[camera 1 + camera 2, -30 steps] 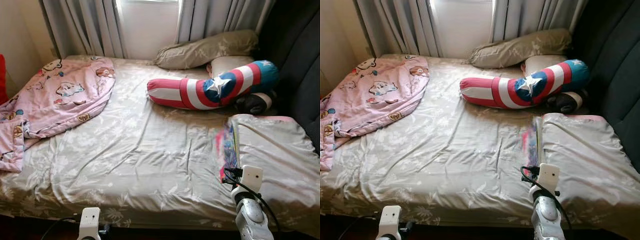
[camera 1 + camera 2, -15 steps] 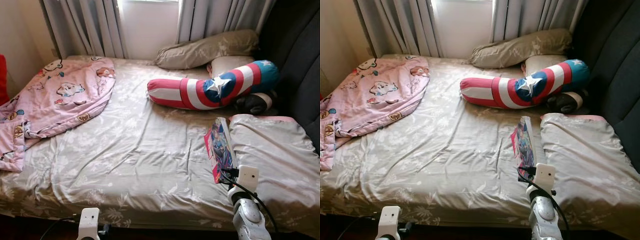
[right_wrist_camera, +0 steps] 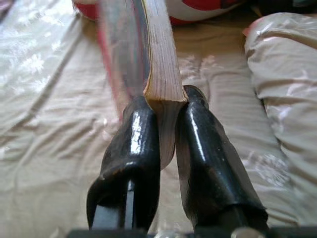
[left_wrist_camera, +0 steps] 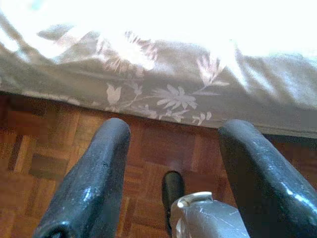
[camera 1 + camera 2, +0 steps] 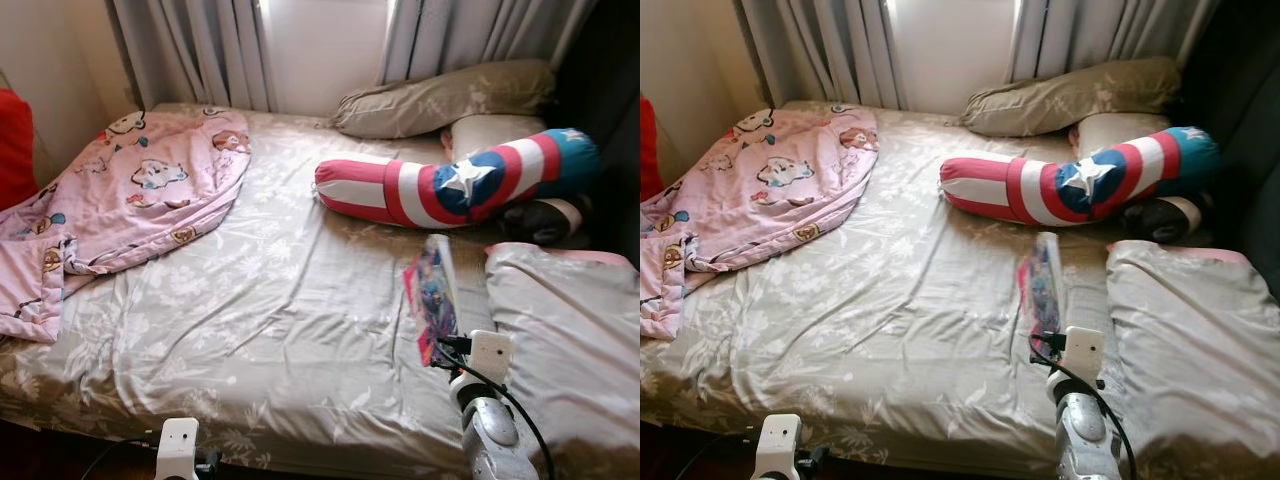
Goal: Clean up the room
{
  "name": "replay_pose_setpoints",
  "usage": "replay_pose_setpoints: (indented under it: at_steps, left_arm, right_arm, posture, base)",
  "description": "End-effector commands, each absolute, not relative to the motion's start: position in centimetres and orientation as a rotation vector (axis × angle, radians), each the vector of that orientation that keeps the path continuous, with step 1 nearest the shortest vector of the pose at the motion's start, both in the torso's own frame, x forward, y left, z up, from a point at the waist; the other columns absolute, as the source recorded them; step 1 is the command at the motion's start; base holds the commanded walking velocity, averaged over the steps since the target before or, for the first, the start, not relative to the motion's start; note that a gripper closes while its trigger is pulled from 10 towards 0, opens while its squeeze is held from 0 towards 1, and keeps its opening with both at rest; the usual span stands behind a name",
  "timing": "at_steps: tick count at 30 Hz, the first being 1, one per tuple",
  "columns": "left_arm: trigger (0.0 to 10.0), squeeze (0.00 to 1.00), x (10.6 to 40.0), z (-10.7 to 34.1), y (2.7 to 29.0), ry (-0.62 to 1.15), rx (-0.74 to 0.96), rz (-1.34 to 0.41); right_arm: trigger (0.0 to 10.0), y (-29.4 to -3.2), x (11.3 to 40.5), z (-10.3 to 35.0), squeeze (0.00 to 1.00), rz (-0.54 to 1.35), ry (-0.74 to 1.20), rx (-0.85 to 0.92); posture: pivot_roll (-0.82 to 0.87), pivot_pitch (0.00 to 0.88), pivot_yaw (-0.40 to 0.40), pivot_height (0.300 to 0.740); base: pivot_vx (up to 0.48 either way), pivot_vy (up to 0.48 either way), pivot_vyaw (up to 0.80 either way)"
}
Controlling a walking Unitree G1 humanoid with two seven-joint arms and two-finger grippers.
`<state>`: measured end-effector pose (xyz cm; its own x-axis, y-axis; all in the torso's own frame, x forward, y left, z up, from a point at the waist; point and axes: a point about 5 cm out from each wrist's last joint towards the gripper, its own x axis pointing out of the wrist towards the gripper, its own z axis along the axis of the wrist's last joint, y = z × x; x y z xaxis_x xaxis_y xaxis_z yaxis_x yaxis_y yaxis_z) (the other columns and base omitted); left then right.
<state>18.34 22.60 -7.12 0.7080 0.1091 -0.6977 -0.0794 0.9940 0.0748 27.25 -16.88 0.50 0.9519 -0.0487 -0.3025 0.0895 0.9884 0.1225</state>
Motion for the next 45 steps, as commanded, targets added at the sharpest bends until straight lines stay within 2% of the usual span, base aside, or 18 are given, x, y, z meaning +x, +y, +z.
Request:
replay_pose_setpoints:
  at_steps: [1,7,19,25,26,29,35,45]
  left_arm:
    - [10.0,0.00,18.5,-7.2,22.0,0.781,0.024,0.092]
    - [10.0,0.00,18.5,-7.2,22.0,0.777,0.025,0.090]
    - [10.0,0.00,20.6,-5.9,21.7,0.679,0.032,0.059]
    - [10.0,0.00,23.0,-3.9,21.5,0.522,0.021,0.057]
    - [10.0,0.00,24.1,-2.8,21.4,0.434,0.014,0.050]
    - [10.0,0.00,25.6,-1.0,21.2,0.315,0.013,0.045]
    - [10.0,0.00,26.9,1.9,21.0,0.117,0.044,0.009]
    - [10.0,0.00,27.1,3.1,20.3,0.053,0.053,-0.020]
  right_arm:
    - [10.0,-18.2,27.6,1.5,0.00,-0.106,0.249,0.131]
    - [10.0,-18.1,27.5,1.4,0.00,-0.102,0.247,0.136]
    - [10.0,-17.5,27.5,1.6,0.00,-0.089,0.227,0.177]
    - [10.0,-16.5,27.5,2.0,0.00,-0.018,0.196,0.182]
    - [10.0,-16.5,27.4,1.9,0.00,-0.031,0.203,0.190]
    - [10.0,-16.4,27.4,1.7,0.00,-0.032,0.210,0.193]
    - [10.0,-16.2,27.3,1.7,0.00,-0.020,0.212,0.194]
    - [10.0,-16.3,27.3,1.5,0.00,-0.022,0.229,0.189]
  posture:
    - [0.06,0.000,-0.048,0.740]
    - [0.06,0.000,-0.047,0.740]
    - [0.06,0.000,-0.045,0.740]
    - [0.06,0.010,-0.043,0.740]
    - [0.06,0.012,-0.042,0.740]
    - [0.06,0.020,-0.038,0.740]
    - [0.06,0.034,-0.036,0.740]
    - [0.07,0.043,-0.040,0.740]
  base:
    - [0.292,0.000,0.00]
    - [0.195,0.000,0.00]
    - [0.000,0.000,0.00]
    - [0.000,0.000,0.00]
    - [0.000,0.000,0.00]
    - [0.000,0.000,0.00]
    - [0.000,0.000,0.00]
    - [0.000,0.000,0.00]
